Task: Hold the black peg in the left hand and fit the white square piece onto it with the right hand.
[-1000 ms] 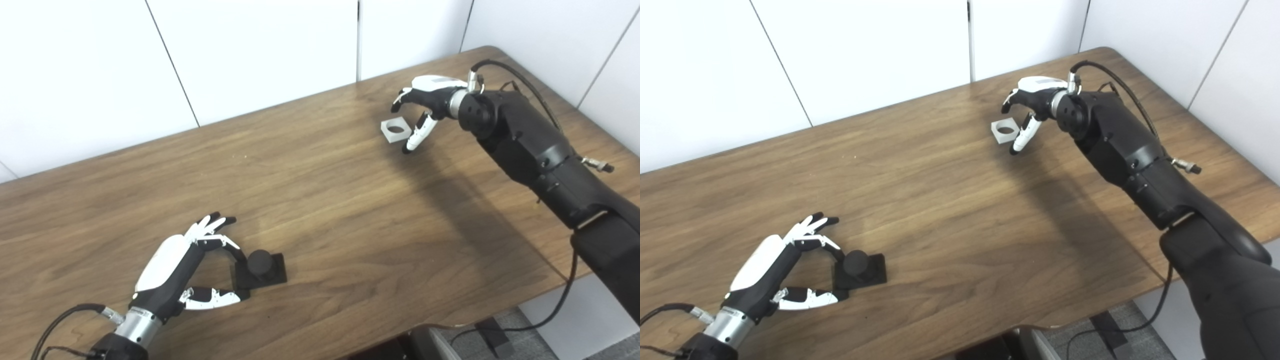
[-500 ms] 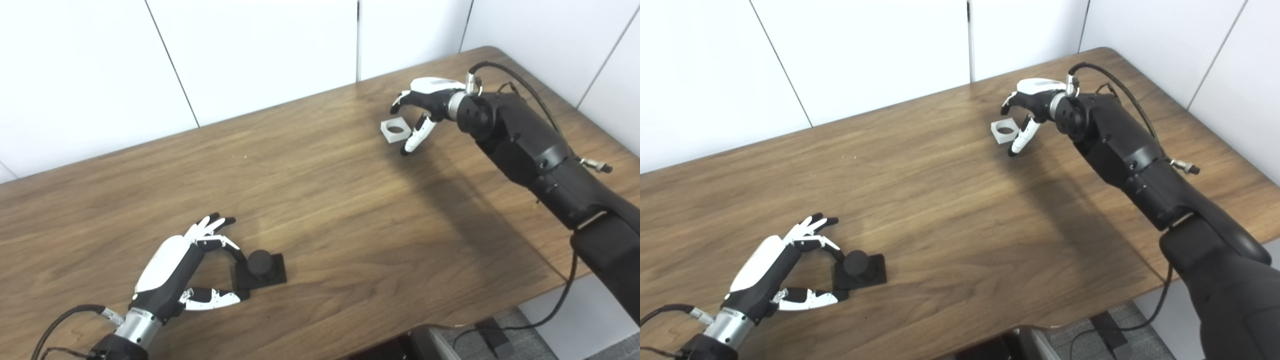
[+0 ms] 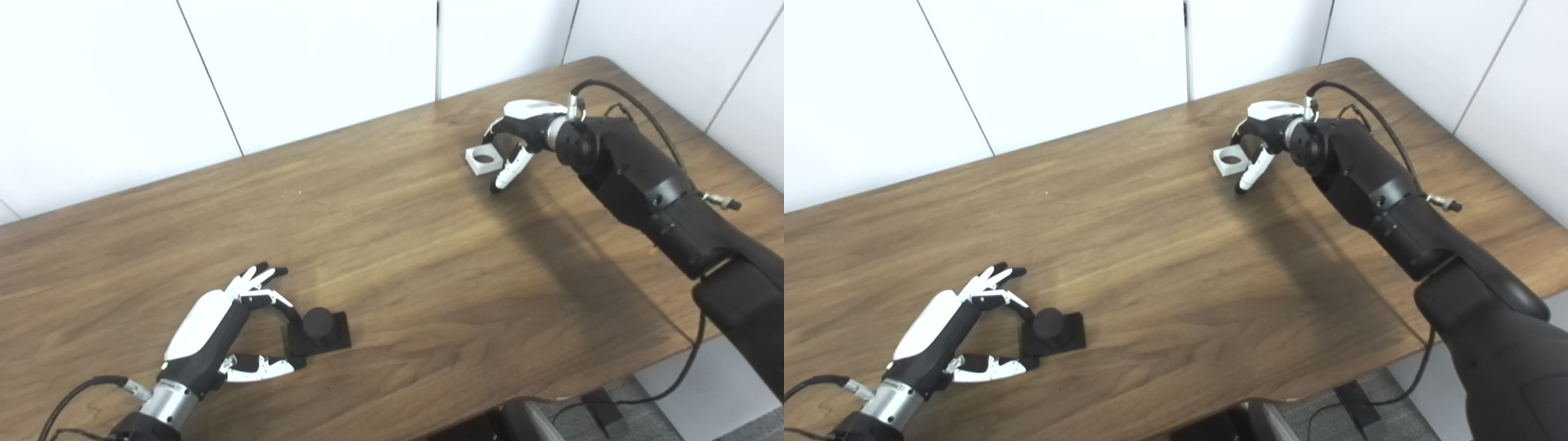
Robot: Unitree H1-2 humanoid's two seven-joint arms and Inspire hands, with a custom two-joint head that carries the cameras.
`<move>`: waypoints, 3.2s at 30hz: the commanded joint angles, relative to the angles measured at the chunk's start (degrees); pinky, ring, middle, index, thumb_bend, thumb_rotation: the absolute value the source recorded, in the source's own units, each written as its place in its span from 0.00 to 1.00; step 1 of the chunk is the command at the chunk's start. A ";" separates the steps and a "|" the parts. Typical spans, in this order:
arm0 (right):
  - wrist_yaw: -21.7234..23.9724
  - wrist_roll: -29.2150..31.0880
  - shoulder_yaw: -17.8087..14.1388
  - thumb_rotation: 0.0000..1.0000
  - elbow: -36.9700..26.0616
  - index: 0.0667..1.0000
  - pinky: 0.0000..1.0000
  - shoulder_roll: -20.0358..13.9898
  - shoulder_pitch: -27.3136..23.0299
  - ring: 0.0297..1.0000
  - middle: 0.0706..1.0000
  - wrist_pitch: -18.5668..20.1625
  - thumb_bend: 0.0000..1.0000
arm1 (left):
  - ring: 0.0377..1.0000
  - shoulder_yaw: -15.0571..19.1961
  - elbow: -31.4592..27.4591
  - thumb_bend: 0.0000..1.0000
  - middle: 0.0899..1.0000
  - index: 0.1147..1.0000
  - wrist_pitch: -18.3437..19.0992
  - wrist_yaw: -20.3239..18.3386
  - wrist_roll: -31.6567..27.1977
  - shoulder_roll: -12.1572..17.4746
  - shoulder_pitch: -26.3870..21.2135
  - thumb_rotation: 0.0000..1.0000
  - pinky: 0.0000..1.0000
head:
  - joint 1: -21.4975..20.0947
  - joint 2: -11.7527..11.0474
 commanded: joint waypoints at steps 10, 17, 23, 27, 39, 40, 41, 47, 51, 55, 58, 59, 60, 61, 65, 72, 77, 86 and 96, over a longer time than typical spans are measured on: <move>-0.50 -0.37 1.36 0.29 1.32 0.75 0.88 0.45 -2.08 0.93 0.92 0.73 0.68 | 1.00 -1.10 -0.59 0.52 0.93 0.42 0.88 -2.42 2.43 1.29 2.28 0.06 1.00 | 0.35 0.42; -3.21 0.04 1.66 0.25 3.43 0.69 0.85 1.50 -1.84 0.91 0.88 -0.08 0.66 | 1.00 -0.97 -1.03 0.52 0.93 0.42 1.14 -2.60 2.20 1.43 2.55 0.06 1.00 | 0.71 0.78; -4.61 0.23 1.80 0.23 4.49 0.64 0.81 2.18 -1.58 0.87 0.85 -0.11 0.64 | 1.00 -0.96 -1.31 0.52 0.92 0.42 1.16 -2.61 2.25 1.61 2.84 0.06 1.00 | 0.91 0.99; -4.86 -0.87 2.70 0.24 4.82 0.60 0.79 2.11 -1.55 0.86 0.83 0.34 0.63 | 1.00 -0.91 -1.60 0.52 0.92 0.42 1.22 -2.63 2.31 1.76 3.05 0.06 1.00 | 0.79 1.18; -7.07 -0.53 3.03 0.14 5.57 0.45 0.79 1.85 -0.66 0.86 0.81 -0.38 0.51 | 1.00 -0.95 -1.72 0.52 0.93 0.42 1.31 -2.93 1.94 1.85 3.15 0.06 1.00 | 0.84 1.42; -7.22 -0.47 3.06 0.14 5.62 0.45 0.79 1.80 -0.59 0.86 0.81 -0.54 0.51 | 1.00 -0.93 -1.75 0.52 0.93 0.42 1.28 -2.94 1.91 1.88 3.13 0.06 1.00 | 0.84 1.42; -7.33 -0.43 3.12 0.14 5.69 0.45 0.80 1.72 -0.55 0.86 0.81 -0.76 0.51 | 1.00 -0.90 -1.67 0.52 0.92 0.42 1.09 -2.85 1.90 1.91 3.11 0.06 1.00 | 0.84 1.42; -7.24 -0.49 3.49 0.14 5.72 0.45 0.80 1.39 -0.38 0.85 0.80 -1.48 0.52 | 1.00 -0.88 -1.99 0.52 0.93 0.42 1.43 -3.22 1.98 2.20 3.13 0.06 1.00 | 0.97 1.64; -7.45 -0.22 3.13 0.14 5.81 0.45 0.81 1.59 -0.20 0.86 0.80 -1.31 0.52 | 1.00 -0.86 -2.11 0.52 0.93 0.42 1.47 -3.31 1.99 2.30 3.22 0.06 1.00 | 0.88 1.68; -8.06 0.24 2.76 0.14 5.50 0.45 0.83 1.68 -0.05 0.87 0.80 -1.73 0.52 | 1.00 -0.87 -1.90 0.52 0.93 0.42 1.37 -3.31 1.80 2.24 3.09 0.06 1.00 | 0.94 1.73; -8.60 0.87 2.42 0.14 4.71 0.45 0.82 1.60 0.20 0.86 0.79 -2.72 0.52 | 1.00 -0.83 -1.59 0.52 0.93 0.42 1.03 -3.11 1.70 2.19 2.99 0.06 1.00 | 1.04 1.80; -8.82 1.12 2.29 0.13 4.52 0.45 0.82 1.60 0.27 0.86 0.79 -2.97 0.52 | 1.00 -0.81 -1.46 0.52 0.93 0.42 0.85 -3.04 1.62 2.19 2.95 0.06 1.00 | 1.04 1.83; -9.02 1.61 1.97 0.13 4.11 0.45 0.82 1.63 0.40 0.86 0.79 -3.29 0.52 | 1.00 -0.81 -1.47 0.52 0.93 0.42 0.88 -3.05 1.65 2.18 2.91 0.06 1.00 | 1.01 1.86; -9.34 2.18 1.50 0.13 3.74 0.45 0.83 1.74 0.55 0.86 0.79 -3.53 0.52 | 1.00 -0.83 -1.56 0.52 0.93 0.42 1.10 -3.21 1.72 2.20 2.86 0.06 1.00 | 0.96 1.84; -9.86 3.39 0.28 0.13 2.77 0.44 0.84 2.10 0.85 0.87 0.79 -3.68 0.52 | 1.00 -0.86 -1.66 0.52 0.93 0.42 1.41 -3.44 1.89 2.25 2.74 0.06 1.00 | 1.11 1.94; -11.01 3.48 -0.15 0.14 -1.16 0.44 0.89 2.25 1.77 0.89 0.79 -4.47 0.52 | 1.00 -0.71 -1.48 0.52 0.93 0.42 1.16 -3.40 1.64 2.49 2.82 0.06 1.00 | 1.49 2.32; -11.08 3.75 -0.25 0.14 -5.23 0.44 0.90 2.27 2.54 0.89 0.80 -5.56 0.52 | 1.00 -0.92 -1.27 0.52 0.93 0.42 1.04 -3.51 1.79 2.49 2.65 0.06 1.00 | 2.63 2.77; -9.76 4.69 -0.82 0.14 -12.04 0.44 0.93 2.38 3.75 0.90 0.80 -7.56 0.52 | 1.00 -1.14 -1.16 0.52 0.93 0.42 1.56 -3.41 2.29 2.07 2.40 0.06 1.00 | 4.12 2.97; -5.99 6.64 -1.53 0.14 -19.04 0.44 0.90 3.33 4.09 0.91 0.80 -8.20 0.52 | 1.00 -1.78 -0.84 0.52 0.93 0.42 1.80 -3.32 2.67 1.58 2.20 0.07 1.00 | 6.52 3.46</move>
